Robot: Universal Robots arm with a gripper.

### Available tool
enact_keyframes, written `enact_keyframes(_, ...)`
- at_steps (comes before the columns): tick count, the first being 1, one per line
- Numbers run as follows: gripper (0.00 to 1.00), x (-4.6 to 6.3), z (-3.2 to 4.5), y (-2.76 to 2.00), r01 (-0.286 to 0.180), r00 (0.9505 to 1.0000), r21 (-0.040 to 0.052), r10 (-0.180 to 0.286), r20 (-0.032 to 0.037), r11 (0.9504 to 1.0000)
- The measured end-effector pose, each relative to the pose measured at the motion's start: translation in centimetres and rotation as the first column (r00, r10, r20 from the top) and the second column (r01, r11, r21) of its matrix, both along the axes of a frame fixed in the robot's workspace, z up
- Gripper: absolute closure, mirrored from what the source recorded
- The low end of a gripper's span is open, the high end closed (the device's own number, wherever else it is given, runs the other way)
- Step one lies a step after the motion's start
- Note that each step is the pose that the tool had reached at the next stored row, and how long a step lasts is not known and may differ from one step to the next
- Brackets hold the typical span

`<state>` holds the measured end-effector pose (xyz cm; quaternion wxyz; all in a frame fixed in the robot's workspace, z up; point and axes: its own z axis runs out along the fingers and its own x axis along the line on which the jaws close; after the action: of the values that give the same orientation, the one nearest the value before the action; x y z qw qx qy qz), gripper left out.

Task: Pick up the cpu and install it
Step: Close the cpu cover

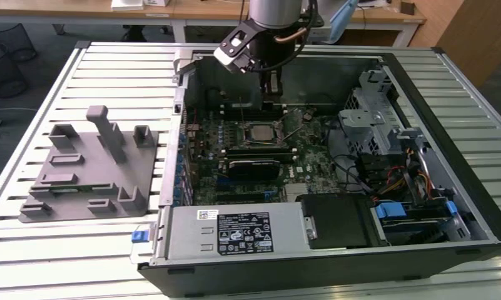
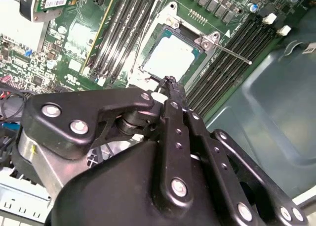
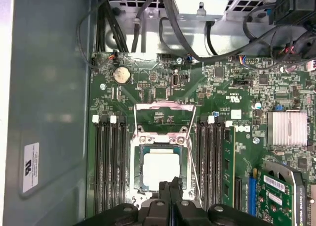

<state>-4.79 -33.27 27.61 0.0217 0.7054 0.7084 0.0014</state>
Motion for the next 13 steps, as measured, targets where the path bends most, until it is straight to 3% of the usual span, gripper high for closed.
enact_keyframes(7,0.89,0.0,0.00,-1.06,0.000,1.0000,0.0000,0.000,0.0001,1.0000)
enact_keyframes(13,0.89,1.1,-0.04,-1.15,0.000,1.0000,0.0001,0.000,-0.0004,1.0000)
